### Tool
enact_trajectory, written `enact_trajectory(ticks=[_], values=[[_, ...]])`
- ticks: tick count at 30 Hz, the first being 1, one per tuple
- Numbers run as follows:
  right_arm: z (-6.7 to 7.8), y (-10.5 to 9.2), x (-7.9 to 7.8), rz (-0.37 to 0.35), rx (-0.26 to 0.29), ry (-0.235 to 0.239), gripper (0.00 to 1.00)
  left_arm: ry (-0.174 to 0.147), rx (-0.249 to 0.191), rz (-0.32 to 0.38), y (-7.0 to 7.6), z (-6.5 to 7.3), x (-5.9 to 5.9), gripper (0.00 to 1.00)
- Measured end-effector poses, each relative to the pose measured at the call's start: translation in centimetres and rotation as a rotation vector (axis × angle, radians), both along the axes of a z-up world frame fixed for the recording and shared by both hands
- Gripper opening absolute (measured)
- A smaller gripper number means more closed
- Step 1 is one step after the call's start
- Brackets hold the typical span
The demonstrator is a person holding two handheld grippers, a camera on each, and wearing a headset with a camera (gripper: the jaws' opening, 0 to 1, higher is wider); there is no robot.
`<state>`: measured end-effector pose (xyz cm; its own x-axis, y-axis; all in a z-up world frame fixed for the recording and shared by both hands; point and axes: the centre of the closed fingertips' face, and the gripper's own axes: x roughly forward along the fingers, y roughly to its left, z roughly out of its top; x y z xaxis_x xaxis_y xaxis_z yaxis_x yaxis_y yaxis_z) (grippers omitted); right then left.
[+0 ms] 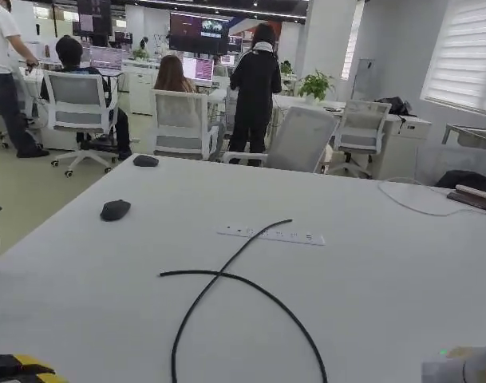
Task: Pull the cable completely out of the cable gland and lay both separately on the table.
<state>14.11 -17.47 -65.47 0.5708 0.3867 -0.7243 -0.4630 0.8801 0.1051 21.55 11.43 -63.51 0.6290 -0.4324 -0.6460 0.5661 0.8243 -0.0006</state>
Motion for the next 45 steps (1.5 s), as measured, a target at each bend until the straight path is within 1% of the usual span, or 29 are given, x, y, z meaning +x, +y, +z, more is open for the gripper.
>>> enact_trajectory(ticks=[5,6,7,8,9,10,11,12,13,14,15,16,17,18,19,20,21,22,23,24,26,27,28,32,35,38,39,44,45], values=[[0.0,0.1,0.1,0.001,0.005,-0.004,0.22,0.021,0.028,-0.02,0.0,-0.5,-0.2,0.12],[0.0,0.1,0.1,0.003,0.007,-0.003,0.22,0.003,0.041,-0.029,-0.1,-0.2,-0.2,0.12],[0.0,0.1,0.1,0.004,0.006,-0.003,0.22,-0.051,0.088,-0.062,0.0,0.4,0.2,0.12],[0.0,0.1,0.1,0.005,0.006,-0.002,0.21,-0.051,0.113,-0.087,-0.3,0.4,0.2,0.13],[0.0,0.0,0.0,0.007,0.006,-0.002,0.21,-0.012,0.156,-0.14,-0.8,0.1,-0.4,0.14],[0.0,-0.1,0.0,0.006,0.006,0.001,0.21,-0.027,0.211,-0.186,-1.1,0.2,-0.3,0.14],[-0.1,0.0,0.0,0.003,0.013,0.005,0.21,-0.071,0.284,-0.268,-2.1,0.7,0.0,0.14],[0.0,0.1,0.0,0.007,0.015,0.006,0.21,-0.087,0.315,-0.326,-3.0,1.0,0.0,0.14],[-0.1,0.1,-0.1,0.01,0.011,0.008,0.2,-0.101,0.331,-0.411,-4.9,1.3,-0.1,0.15],[-0.1,0.1,0.0,0.01,0.01,0.008,0.2,-0.111,0.324,-0.47,-6.3,1.5,-0.3,0.16],[-0.1,0.1,0.0,0.011,0.007,0.006,0.2,-0.118,0.302,-0.567,-8.6,1.5,-0.6,0.17],[-0.1,0.1,0.0,0.012,0.007,0.006,0.2,-0.115,0.284,-0.62,-9.9,1.3,-0.7,0.18],[-0.1,0.0,0.0,0.012,0.005,0.006,0.19,-0.097,0.275,-0.654,-10.8,1.0,-0.8,0.19],[-0.1,0.0,0.0,0.014,0.002,0.006,0.19,-0.07,0.28,-0.703,-12.0,0.4,-0.9,0.2],[-0.1,0.0,0.0,0.013,0.002,0.007,0.19,-0.057,0.296,-0.741,-12.7,-0.1,-0.9,0.19],[-0.1,0.1,0.0,0.013,0.003,0.006,0.19,-0.058,0.306,-0.801,-13.9,-0.6,-0.9,0.19],[-0.1,0.1,0.0,0.012,0.004,0.006,0.19,-0.047,0.313,-0.837,-14.5,-1.1,-1.0,0.2],[-0.1,0.1,0.0,0.011,0.004,0.007,0.19,-0.034,0.321,-0.897,-15.5,-1.7,-1.2,0.21],[-0.1,0.1,0.0,0.01,0.004,0.007,0.19,-0.026,0.321,-0.917,-15.7,-2.0,-1.3,0.21],[-0.1,0.0,0.0,0.008,0.004,0.005,0.19,-0.013,0.318,-0.957,-16.4,-2.6,-1.4,0.2],[-0.1,0.0,0.0,0.004,0.003,0.005,0.19,0.012,0.306,-0.984,-17.3,-3.7,-1.1,0.19],[-0.1,0.0,0.0,0.003,0.003,0.005,0.19,0.022,0.303,-0.992,-17.6,-4.1,-1.0,0.19],[-0.1,-0.1,0.0,0.001,0.002,0.004,0.18,0.051,0.31,-1.012,-17.7,-4.9,-1.0,0.2],[-0.1,-0.1,0.1,-0.005,-0.001,0.004,0.18,0.08,0.336,-1.056,-18.1,-6.8,-0.6,0.21],[0.0,-0.2,0.2,-0.008,-0.004,-0.001,0.18,0.104,0.339,-1.089,-18.7,-8.0,-0.7,0.21],[-0.1,-0.2,0.2,-0.011,-0.007,0.002,0.17,0.12,0.333,-1.123,-19.3,-8.8,-0.9,0.22],[-0.1,-0.3,0.2,-0.014,-0.009,0.002,0.17,0.135,0.337,-1.127,-19.5,-9.2,-0.9,0.23],[-0.1,-0.4,0.2,-0.02,-0.013,0.004,0.17,0.157,0.359,-1.154,-19.9,-10.7,-1.0,0.23],[-0.2,-0.4,0.2,-0.022,-0.013,0.004,0.17,0.153,0.366,-1.161,-19.9,-10.9,-1.0,0.23]])
